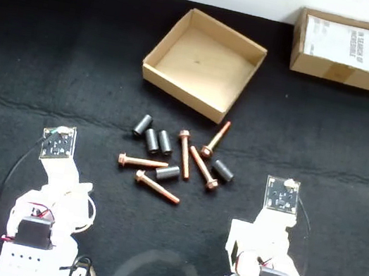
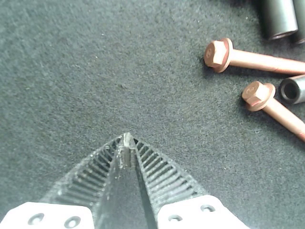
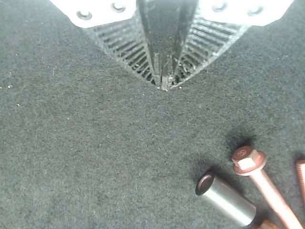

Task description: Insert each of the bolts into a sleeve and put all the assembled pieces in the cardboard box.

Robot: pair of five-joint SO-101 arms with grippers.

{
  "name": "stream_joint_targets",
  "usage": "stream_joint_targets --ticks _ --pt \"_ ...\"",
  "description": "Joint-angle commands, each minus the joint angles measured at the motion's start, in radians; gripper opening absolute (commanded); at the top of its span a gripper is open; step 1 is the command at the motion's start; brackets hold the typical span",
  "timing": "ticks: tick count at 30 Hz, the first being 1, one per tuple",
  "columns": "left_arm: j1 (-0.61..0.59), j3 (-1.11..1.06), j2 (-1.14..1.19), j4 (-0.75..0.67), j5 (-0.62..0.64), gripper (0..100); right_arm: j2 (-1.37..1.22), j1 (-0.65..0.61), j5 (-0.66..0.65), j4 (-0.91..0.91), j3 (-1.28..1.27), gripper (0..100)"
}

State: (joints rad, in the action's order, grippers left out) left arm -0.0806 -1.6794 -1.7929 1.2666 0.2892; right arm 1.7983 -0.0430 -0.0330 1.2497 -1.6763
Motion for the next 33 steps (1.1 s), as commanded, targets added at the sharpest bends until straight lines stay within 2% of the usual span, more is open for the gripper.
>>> stream_joint_targets --ticks 1,17,21,27,33 --pt "0.005 -0.018 -0.004 -0.011 0.003 1 0.015 0.008 -0.005 -0.013 -0.119 0.8" --pt "0.022 -0.018 -0.002 -0.009 0.008 1 0.015 0.008 -0.006 -0.013 -0.119 0.8" --pt "0.016 -0.018 -0.005 0.048 0.003 1 0.015 0.008 -0.005 -0.013 -0.119 0.8" --pt "0.012 -0.013 -0.005 0.046 0.002 1 0.015 0.008 -0.005 -0.013 -0.119 0.8" --pt "-0.122 0.041 -0.005 0.032 0.000 1 0.015 0.008 -0.003 -0.013 -0.119 0.8"
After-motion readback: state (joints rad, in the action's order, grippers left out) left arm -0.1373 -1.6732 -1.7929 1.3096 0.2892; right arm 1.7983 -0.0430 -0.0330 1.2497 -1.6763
